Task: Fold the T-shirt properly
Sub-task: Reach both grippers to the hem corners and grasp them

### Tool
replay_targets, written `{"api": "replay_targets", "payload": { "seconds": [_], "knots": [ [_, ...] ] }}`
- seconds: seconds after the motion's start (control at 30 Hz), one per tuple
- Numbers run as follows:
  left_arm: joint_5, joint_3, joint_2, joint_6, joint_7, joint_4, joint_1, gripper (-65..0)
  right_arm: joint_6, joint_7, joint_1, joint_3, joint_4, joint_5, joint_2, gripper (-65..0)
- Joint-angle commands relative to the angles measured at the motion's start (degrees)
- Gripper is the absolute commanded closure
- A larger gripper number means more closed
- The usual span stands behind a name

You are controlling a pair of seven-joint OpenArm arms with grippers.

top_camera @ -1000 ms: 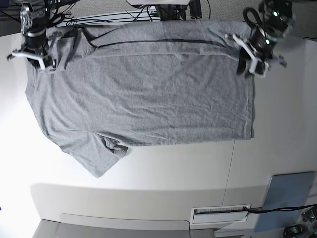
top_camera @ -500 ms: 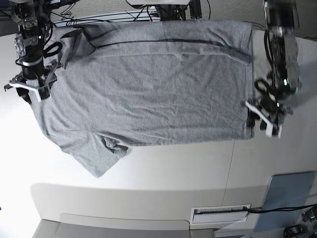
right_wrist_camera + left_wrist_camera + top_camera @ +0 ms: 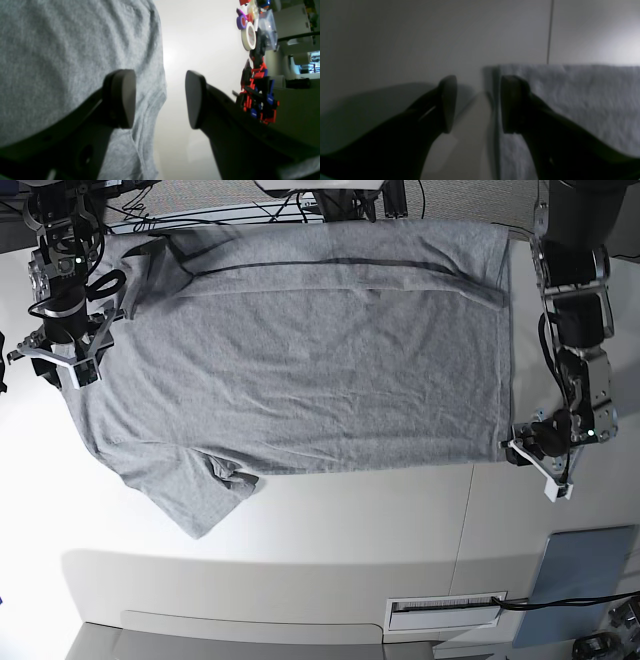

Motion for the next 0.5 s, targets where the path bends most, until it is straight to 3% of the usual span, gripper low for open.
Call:
{"api": "replay_targets", "payload": {
  "seconds": [0.0, 0.13, 0.27, 0.47],
  "knots": [
    [-0.68, -0.24, -0.81, -0.68, -0.70, 0.33, -1.70, -29.4, -0.72, 0.87, 0.31, 0.55, 0.83, -0.48, 0.96, -31.4],
    [-1.53, -0.24, -0.63, -0.81, -0.70, -0.44, -1.20, -29.4, -0.72, 0.90, 0.31, 0.55, 0.83, -0.50, 0.96, -31.4],
    [-2.56, -0.24, 1.38, -3.48, 1.25, -0.66, -0.90, -29.4, -0.74, 0.92, 0.31, 0.55, 0.83, -0.52, 0.96, -31.4],
    [-2.12, -0.24, 3.50, -3.69, 1.79, -0.66, -0.90, -29.3, -0.74, 0.22, 0.33, 0.57, 0.83, -1.22, 0.98, -31.4]
  ]
}}
